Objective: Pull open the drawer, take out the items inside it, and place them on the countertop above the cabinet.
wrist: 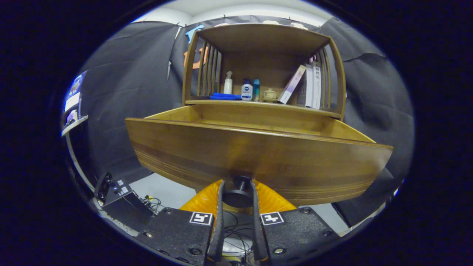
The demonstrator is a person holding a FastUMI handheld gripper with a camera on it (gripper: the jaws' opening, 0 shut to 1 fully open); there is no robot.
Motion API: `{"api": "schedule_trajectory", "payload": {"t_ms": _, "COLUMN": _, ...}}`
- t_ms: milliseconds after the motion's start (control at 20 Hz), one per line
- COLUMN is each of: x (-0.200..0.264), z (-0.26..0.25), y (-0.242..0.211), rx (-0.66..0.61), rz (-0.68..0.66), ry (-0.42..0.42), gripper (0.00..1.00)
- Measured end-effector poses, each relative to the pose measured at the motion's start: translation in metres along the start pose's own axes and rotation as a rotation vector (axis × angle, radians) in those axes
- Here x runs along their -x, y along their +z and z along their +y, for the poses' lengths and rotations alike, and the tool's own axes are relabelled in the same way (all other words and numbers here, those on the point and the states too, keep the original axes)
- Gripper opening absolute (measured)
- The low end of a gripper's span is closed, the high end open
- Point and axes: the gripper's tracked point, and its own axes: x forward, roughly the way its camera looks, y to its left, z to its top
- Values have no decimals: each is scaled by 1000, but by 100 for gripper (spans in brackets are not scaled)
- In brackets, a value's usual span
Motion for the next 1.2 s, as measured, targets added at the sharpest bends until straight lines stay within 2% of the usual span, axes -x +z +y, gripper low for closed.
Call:
{"api": "schedule_trajectory", "payload": {"t_ms": 150, "x": 2, "z": 1, "y": -1, "rx": -3, "rz": 41, "ry": 4, "gripper": 36}}
{"api": "schedule_trajectory", "payload": {"t_ms": 200, "x": 6, "z": -1, "y": -1, "rx": -5, "rz": 57, "ry": 0, "gripper": 41}}
{"api": "schedule_trajectory", "payload": {"t_ms": 350, "x": 25, "z": 11, "y": 12, "rx": -41, "rz": 54, "ry": 82, "gripper": 54}}
{"api": "schedule_trajectory", "payload": {"t_ms": 400, "x": 33, "z": 14, "y": 19, "rx": -56, "rz": 52, "ry": 115, "gripper": 65}}
{"api": "schedule_trajectory", "payload": {"t_ms": 600, "x": 53, "z": 18, "y": 64, "rx": -90, "rz": 46, "ry": 183, "gripper": 77}}
{"api": "schedule_trajectory", "payload": {"t_ms": 900, "x": 31, "z": 15, "y": 119, "rx": -123, "rz": 89, "ry": 243, "gripper": 79}}
{"api": "schedule_trajectory", "payload": {"t_ms": 1200, "x": -17, "z": -3, "y": 122, "rx": -149, "rz": 309, "ry": 203, "gripper": 79}}
